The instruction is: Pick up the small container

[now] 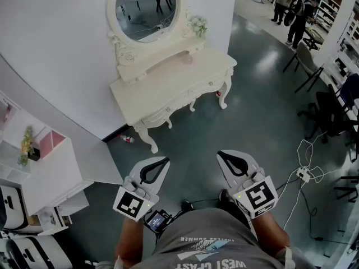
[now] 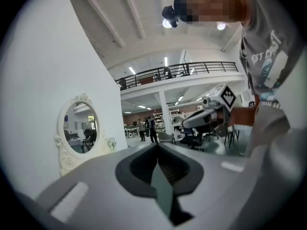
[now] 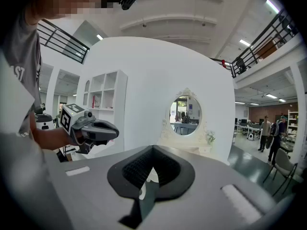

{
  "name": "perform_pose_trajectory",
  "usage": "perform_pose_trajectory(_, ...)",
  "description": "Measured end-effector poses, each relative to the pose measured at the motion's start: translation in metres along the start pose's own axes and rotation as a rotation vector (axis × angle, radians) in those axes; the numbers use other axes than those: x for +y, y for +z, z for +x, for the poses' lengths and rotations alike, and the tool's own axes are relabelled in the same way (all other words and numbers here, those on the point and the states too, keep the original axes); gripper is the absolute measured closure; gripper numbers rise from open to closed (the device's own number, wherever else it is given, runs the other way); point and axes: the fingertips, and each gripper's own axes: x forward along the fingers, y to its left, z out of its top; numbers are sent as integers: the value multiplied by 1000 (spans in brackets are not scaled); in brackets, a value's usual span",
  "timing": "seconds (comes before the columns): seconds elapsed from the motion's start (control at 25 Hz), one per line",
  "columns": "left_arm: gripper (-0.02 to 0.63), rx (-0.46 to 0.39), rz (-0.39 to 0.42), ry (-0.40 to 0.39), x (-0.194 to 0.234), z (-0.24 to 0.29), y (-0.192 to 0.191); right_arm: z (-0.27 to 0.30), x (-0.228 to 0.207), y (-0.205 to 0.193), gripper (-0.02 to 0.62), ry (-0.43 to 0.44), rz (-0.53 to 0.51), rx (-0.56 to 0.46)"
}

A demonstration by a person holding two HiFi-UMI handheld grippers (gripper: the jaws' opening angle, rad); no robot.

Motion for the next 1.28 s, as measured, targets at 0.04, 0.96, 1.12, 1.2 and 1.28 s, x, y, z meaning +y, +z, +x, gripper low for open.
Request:
perform_pose_trajectory(0.04, 604, -4, -1, -4, -1, -2, -1, -1, 3, 0, 597, -3, 0, 2)
perform_pose_trajectory(0.96, 604, -36, -34, -39, 14, -39, -20, 16, 35, 14, 594, -28, -17, 12)
perform_pose_trajectory(1.12, 604, -16, -43, -16, 23, -34, -28, 30, 21, 14, 594, -13, -18, 2)
perform_pose_trajectory(1.2, 604, -9, -44, 0, 28, -28, -30, 39, 10, 14, 594, -2, -20, -1)
perform_pose_trajectory(1.28, 604, 5, -41, 20, 34, -21, -31, 48, -3, 15, 594, 13, -15, -10)
